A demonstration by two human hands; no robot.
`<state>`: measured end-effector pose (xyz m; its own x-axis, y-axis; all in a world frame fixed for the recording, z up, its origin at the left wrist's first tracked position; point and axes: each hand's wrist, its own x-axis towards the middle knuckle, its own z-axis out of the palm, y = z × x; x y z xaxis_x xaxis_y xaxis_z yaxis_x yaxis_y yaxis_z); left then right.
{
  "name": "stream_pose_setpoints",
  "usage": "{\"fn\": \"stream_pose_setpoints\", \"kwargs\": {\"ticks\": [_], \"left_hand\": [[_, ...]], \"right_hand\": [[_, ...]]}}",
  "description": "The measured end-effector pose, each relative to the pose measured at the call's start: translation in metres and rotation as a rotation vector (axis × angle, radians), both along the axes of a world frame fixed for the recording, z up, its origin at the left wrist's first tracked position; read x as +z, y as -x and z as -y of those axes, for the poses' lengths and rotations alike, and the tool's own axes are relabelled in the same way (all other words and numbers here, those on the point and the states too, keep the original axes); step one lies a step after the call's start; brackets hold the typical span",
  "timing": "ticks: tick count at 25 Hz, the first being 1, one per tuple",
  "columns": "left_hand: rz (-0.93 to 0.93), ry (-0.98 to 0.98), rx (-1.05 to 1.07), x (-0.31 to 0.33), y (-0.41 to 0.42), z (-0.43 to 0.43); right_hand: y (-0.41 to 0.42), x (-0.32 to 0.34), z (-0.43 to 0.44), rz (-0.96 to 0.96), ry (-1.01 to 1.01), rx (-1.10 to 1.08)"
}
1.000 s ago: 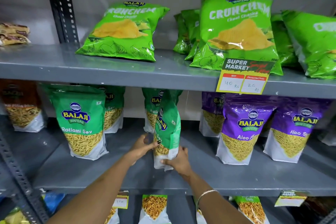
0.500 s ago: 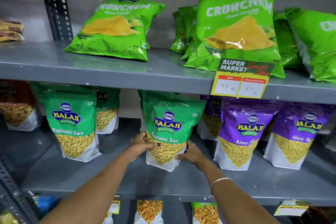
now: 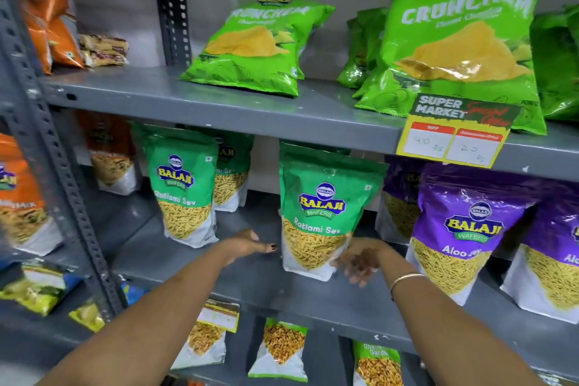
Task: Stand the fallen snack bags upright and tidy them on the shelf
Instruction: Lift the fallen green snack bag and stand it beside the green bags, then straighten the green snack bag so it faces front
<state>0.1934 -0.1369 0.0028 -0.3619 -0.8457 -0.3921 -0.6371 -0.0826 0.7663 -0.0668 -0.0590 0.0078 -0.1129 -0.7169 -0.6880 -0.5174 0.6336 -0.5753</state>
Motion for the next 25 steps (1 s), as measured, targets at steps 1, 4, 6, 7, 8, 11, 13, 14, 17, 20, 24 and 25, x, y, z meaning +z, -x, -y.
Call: {"fn": "stream_pose_setpoints", "kwargs": {"ticks": [1,4,6,7,8,11,13,14,17,20,24,25], "left_hand": [[0.017,-0.05,0.045,0.001,-0.021,0.005],[0.045,-0.08,0.274,-0.001,-0.088,0.027],[-0.005,-0.05,0.385,-0.006,-0.131,0.048],[-0.041,-0.009,0.42,-0.009,-0.15,0.06],[-0.075,0.034,0.439,-0.012,-0.165,0.074],[-0.2,0.141,0.356,-0.013,-0.191,0.112],[-0.292,0.153,0.274,-0.014,-0.194,0.134],[-0.333,0.132,0.24,-0.017,-0.194,0.143],[-0.342,0.114,0.161,-0.029,-0.194,0.151],[-0.296,0.138,0.16,-0.035,-0.198,0.144],[-0.249,0.117,0.102,-0.032,-0.213,0.119],[-0.24,0.117,0.093,-0.034,-0.217,0.115]], "right_hand": [[-0.007,0.006,0.003,0.001,-0.093,0.018],[-0.057,0.02,0.021,0.033,-0.222,0.12],[-0.107,0.025,0.039,-0.011,-0.188,0.159],[-0.133,0.026,0.048,-0.015,-0.139,0.147],[-0.156,0.026,0.057,-0.011,-0.062,0.129],[-0.221,0.018,0.084,-0.057,0.246,0.007],[-0.255,0.008,0.101,0.019,0.378,-0.166],[-0.27,0.004,0.108,0.076,0.426,-0.237],[-0.296,-0.008,0.12,0.254,0.554,-0.35],[-0.307,-0.012,0.116,0.278,0.66,-0.462],[-0.316,-0.017,0.097,0.116,0.627,-0.473],[-0.318,-0.018,0.092,0.068,0.62,-0.46]]}}
